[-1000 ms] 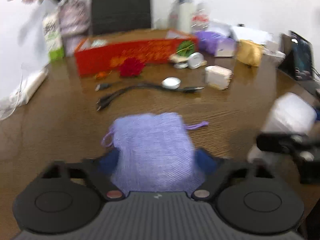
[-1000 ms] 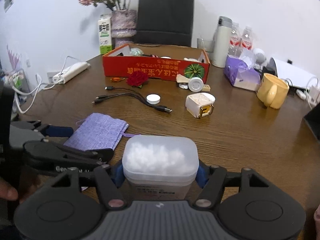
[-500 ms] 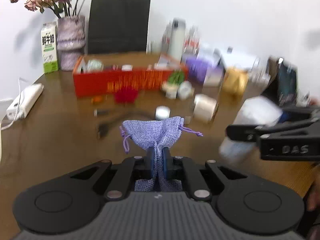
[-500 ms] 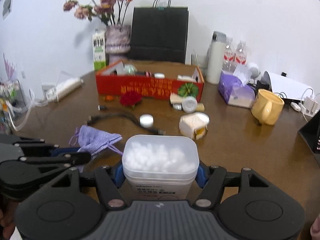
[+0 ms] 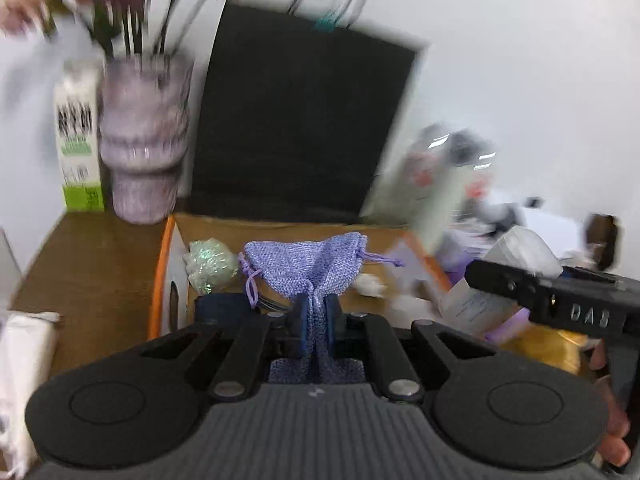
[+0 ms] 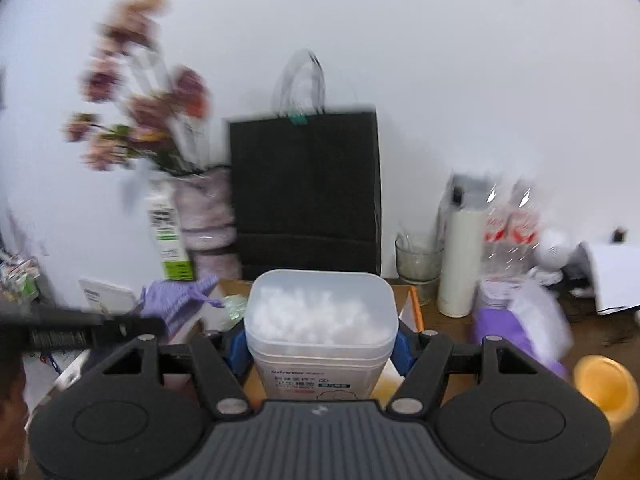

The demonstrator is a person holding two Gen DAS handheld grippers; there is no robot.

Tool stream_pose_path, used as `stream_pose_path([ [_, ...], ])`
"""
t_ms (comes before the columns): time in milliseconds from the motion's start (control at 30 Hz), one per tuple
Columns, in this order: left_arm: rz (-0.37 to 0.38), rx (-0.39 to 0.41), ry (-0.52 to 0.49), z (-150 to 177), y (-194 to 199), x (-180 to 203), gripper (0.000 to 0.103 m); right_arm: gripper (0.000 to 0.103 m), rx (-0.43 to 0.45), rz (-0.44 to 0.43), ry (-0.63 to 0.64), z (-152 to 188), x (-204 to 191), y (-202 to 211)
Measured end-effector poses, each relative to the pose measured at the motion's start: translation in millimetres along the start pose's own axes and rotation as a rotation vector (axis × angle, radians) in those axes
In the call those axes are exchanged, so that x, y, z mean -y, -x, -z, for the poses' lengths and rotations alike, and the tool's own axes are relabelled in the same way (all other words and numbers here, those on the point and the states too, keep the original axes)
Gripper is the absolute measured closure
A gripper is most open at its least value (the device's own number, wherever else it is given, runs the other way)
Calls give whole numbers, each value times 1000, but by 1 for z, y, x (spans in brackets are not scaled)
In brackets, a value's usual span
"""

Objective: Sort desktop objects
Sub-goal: 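Carry the cloth bag and cotton-ball box into the cardboard box and open both tools, then withdraw both open tools from the box back over the table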

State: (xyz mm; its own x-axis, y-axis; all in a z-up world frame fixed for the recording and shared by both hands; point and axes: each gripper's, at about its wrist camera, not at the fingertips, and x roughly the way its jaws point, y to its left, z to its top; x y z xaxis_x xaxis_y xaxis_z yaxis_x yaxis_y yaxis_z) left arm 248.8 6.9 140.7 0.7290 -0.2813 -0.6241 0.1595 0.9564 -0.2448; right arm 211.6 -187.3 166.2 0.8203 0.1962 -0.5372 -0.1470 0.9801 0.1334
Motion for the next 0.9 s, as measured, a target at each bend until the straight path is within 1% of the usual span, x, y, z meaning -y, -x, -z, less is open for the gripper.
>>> stream_pose_path([
  [67, 0, -70, 24, -8, -48, -9, 94, 38, -100, 24, -38, -18, 12, -61],
  [100, -19, -88, 40, -9, -69, -11, 94, 38, -142, 56, -32, -22, 15, -88],
  [133, -25, -102, 34, -6, -80, -11, 93, 38, -194, 86, -26, -25, 18, -114],
  [167, -27, -119, 12, -5, -94, -10, 88, 38, -262, 102, -19, -26, 19, -139],
  [200, -43, -132, -12, -5, -105, -8, 81, 38, -320, 99, -34, -26, 21, -160],
  [233, -74, -130, -34, -5, -113, -6, 56, 37, -366, 81, -58, -25, 24, -178],
  [267, -94, -108, -52, -5, -117, -5, 39, 34, -408, 55, -73, -25, 26, -196],
  [300, -106, -72, -72, -6, -118, -4, 37, 33, -432, 49, -80, -26, 26, -207],
  [333, -114, -48, -87, -6, -117, -3, 35, 33, -437, 55, -83, -26, 25, -214],
  [367, -111, -37, -101, -10, -116, -3, 32, 33, -425, 55, -80, -29, 24, -217],
  [400, -102, -33, -106, -14, -114, -3, 29, 33, -395, 42, -83, -33, 23, -216],
  [433, -101, -30, -101, -18, -112, -4, 22, 32, -370, 23, -91, -38, 23, -213],
  [467, -105, -21, -93, -21, -109, -7, 19, 31, -358, 18, -93, -42, 22, -210],
  [533, -126, -1, -82, -26, -97, -9, 18, 31, -331, 52, -82, -51, 21, -198],
  [567, -134, 4, -77, -27, -90, -10, 15, 30, -308, 65, -68, -54, 21, -190],
  [667, -167, 7, -45, -26, -66, -12, 11, 22, -279, 71, -48, -55, 18, -165],
  [767, -183, 1, -37, -16, -41, -11, 5, 20, -276, 95, -33, -44, 22, -138],
  [867, -203, 9, -40, 16, -8, -6, 2, 20, -290, 121, 15, -18, 20, -109],
  [900, -188, 3, -40, 29, 2, -5, 1, 20, -289, 128, 38, -5, 18, -98],
])
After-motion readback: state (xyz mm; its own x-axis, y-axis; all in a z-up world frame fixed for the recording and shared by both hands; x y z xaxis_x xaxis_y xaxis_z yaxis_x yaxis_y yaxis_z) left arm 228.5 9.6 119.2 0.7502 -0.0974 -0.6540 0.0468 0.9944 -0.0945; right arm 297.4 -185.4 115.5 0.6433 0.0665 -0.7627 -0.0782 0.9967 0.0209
